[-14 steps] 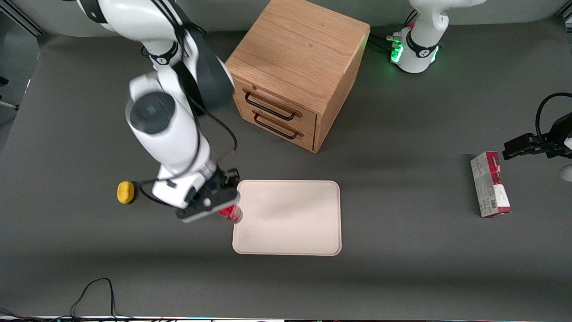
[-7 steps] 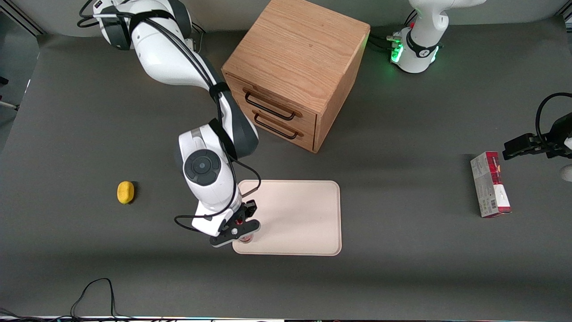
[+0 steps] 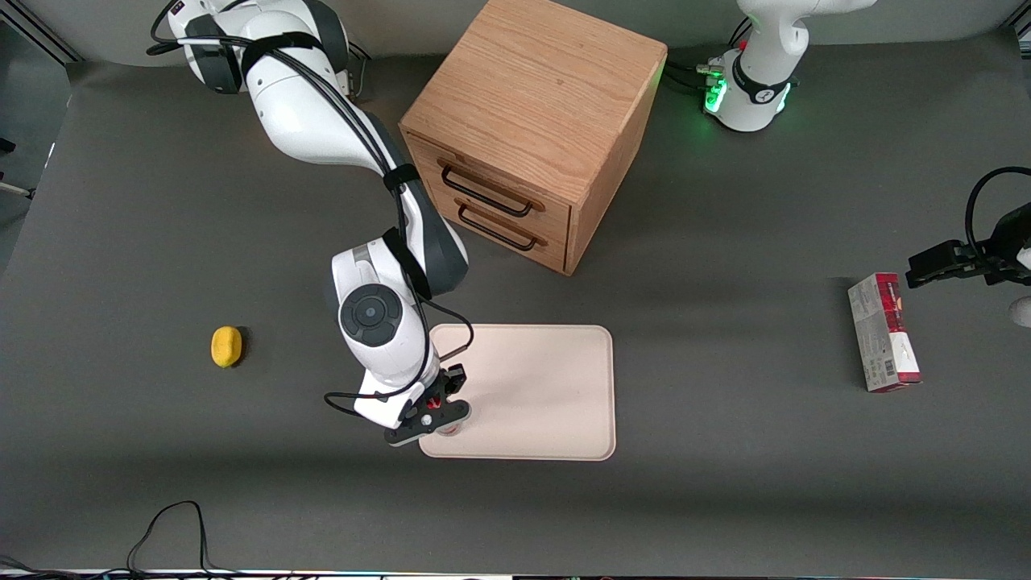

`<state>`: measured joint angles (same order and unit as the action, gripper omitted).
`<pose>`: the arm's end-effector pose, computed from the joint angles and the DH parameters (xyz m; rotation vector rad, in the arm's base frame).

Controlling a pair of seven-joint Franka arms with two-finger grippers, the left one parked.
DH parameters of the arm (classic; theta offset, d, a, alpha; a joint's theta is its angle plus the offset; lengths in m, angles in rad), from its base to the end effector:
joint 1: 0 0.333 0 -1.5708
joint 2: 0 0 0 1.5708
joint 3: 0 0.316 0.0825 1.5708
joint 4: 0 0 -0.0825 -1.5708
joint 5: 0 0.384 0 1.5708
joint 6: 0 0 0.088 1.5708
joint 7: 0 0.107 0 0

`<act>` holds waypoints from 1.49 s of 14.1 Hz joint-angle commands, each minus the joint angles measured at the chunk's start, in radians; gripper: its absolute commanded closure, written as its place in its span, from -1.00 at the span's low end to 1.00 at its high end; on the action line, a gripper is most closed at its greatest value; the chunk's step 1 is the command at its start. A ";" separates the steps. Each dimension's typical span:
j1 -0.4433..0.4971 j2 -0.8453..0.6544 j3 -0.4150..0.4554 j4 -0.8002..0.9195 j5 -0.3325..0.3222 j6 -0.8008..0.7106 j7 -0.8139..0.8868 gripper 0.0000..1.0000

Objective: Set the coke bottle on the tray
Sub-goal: 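Open the right gripper, releasing the bottle upright on the tray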

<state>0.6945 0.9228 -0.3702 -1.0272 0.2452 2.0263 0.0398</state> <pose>0.6987 0.3610 0.3173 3.0547 0.5339 0.2096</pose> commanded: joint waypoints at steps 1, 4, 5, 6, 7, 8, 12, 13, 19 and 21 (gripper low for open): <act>0.002 -0.016 -0.004 -0.004 0.025 0.012 -0.001 -1.00; 0.006 -0.070 -0.006 -0.002 0.023 -0.050 0.006 -1.00; 0.008 -0.109 -0.007 0.002 0.017 -0.113 0.009 -1.00; 0.008 -0.155 -0.010 0.002 0.014 -0.159 0.009 -1.00; 0.008 -0.204 -0.013 -0.001 0.011 -0.200 0.012 -1.00; 0.005 -0.254 -0.013 -0.004 0.011 -0.251 0.014 -1.00; 0.010 -0.401 -0.039 -0.008 -0.071 -0.498 0.012 -1.00; 0.010 -0.439 -0.039 -0.034 -0.107 -0.529 0.012 -1.00; -0.091 -0.761 -0.075 -0.411 -0.145 -0.473 -0.003 -1.00; -0.229 -0.847 0.023 -0.519 -0.173 -0.408 -0.027 -1.00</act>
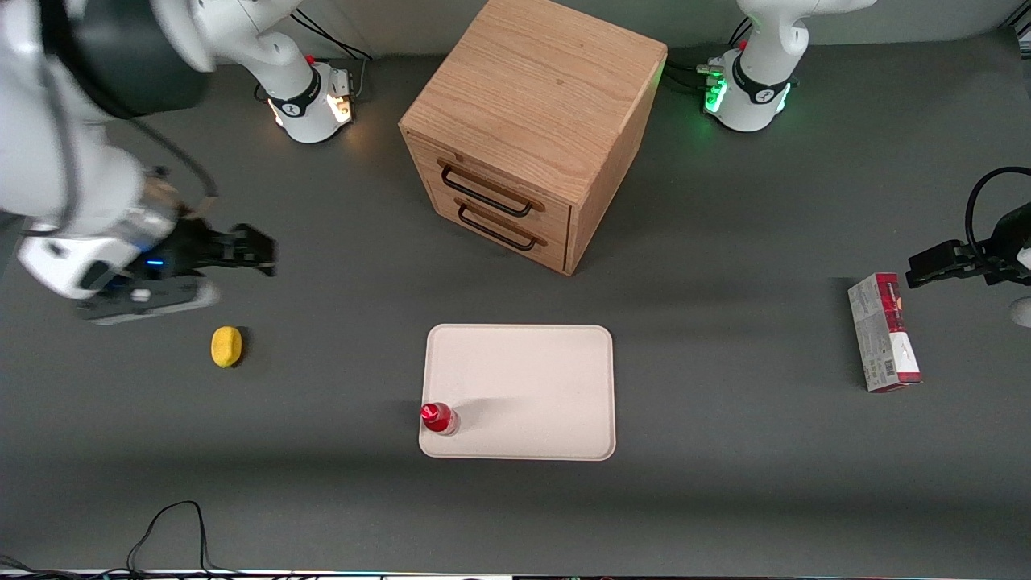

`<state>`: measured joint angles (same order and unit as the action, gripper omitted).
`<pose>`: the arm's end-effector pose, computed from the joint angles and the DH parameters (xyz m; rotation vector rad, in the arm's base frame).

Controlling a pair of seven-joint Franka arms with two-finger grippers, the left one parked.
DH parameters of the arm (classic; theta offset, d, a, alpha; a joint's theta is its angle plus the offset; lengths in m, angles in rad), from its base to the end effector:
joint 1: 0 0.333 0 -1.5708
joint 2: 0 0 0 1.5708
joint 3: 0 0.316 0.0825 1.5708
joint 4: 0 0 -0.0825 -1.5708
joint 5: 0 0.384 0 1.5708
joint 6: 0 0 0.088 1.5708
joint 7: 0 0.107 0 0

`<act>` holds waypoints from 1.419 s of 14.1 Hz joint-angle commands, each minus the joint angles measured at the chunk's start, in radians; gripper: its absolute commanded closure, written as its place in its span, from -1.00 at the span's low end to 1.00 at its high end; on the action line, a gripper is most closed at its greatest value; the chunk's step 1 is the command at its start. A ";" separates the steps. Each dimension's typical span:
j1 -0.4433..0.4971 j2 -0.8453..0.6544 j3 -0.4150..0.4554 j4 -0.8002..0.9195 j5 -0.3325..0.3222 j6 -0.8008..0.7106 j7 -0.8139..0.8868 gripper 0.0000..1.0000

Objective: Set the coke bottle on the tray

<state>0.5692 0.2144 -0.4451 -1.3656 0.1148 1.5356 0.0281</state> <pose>0.6000 0.1181 0.6033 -3.1159 -0.1661 0.0404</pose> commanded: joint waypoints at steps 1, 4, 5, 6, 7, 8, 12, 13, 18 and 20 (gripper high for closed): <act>-0.186 -0.171 0.170 -0.223 -0.064 0.104 -0.045 -1.00; -0.376 -0.214 0.305 -0.279 -0.084 0.112 -0.069 -1.00; -0.391 -0.222 0.307 -0.289 -0.096 0.113 -0.073 -1.00; -0.402 -0.222 0.307 -0.290 -0.112 0.113 -0.073 -1.00; -0.423 -0.221 0.307 -0.291 -0.118 0.113 -0.077 -1.00; -0.434 -0.221 0.307 -0.293 -0.118 0.113 -0.080 -1.00; -0.434 -0.217 0.296 -0.282 -0.121 0.109 -0.065 -1.00; -0.434 -0.216 0.296 -0.282 -0.125 0.109 -0.062 -1.00; -0.434 -0.216 0.296 -0.271 -0.133 0.103 0.016 -1.00; -0.460 -0.214 0.305 -0.270 -0.132 0.103 0.010 -1.00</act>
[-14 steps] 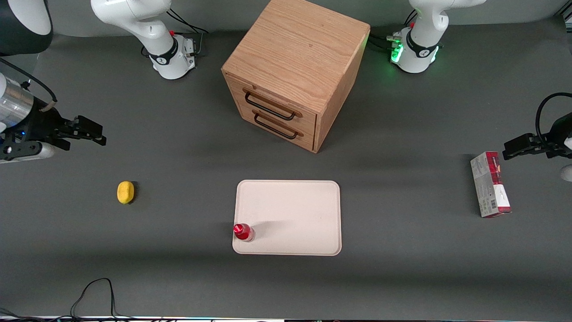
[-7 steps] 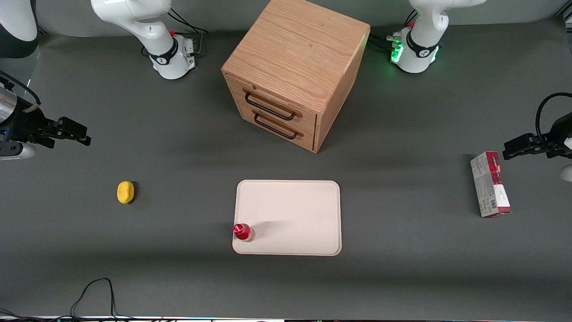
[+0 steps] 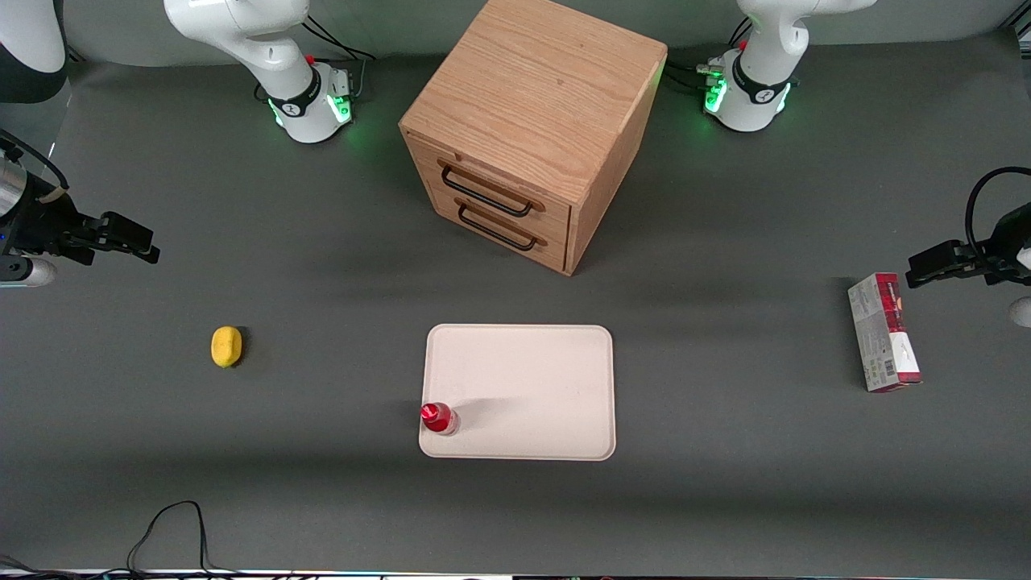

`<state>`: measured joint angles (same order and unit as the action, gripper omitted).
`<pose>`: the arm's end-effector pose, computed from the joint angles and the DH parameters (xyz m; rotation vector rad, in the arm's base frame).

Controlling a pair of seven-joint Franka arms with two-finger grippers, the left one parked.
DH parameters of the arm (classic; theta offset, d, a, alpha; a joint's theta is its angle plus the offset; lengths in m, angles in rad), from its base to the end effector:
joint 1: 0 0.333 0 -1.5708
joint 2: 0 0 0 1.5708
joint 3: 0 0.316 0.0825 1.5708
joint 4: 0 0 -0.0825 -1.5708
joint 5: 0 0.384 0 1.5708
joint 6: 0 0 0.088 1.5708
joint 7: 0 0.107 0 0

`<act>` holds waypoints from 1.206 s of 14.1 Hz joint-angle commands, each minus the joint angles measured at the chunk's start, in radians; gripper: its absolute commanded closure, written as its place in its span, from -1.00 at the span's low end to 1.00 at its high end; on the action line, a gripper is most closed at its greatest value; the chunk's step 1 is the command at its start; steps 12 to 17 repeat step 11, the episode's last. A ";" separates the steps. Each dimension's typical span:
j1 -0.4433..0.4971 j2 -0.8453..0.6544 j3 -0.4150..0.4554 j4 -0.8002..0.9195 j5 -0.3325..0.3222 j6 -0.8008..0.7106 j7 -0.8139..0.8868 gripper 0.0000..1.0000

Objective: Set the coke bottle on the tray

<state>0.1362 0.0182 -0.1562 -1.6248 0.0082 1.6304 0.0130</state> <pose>0.5637 -0.0097 0.5941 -3.1357 0.0526 0.0194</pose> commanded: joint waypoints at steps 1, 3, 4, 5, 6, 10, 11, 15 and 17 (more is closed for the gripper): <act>-0.033 -0.017 0.020 -0.010 -0.025 0.008 0.024 -1.00; -0.053 -0.017 0.027 -0.012 -0.024 0.008 0.021 -1.00; -0.067 -0.017 0.046 -0.012 -0.025 0.008 0.018 -1.00; -0.069 -0.018 0.052 -0.012 -0.027 0.006 0.018 -1.00; -0.063 -0.018 0.050 -0.012 -0.028 0.006 0.019 -1.00; -0.061 -0.020 0.049 -0.012 -0.030 0.005 0.018 -1.00; -0.061 -0.020 0.049 -0.012 -0.030 0.005 0.019 -1.00; -0.061 -0.020 0.049 -0.012 -0.030 0.005 0.019 -1.00; -0.061 -0.020 0.049 -0.012 -0.030 0.005 0.019 -1.00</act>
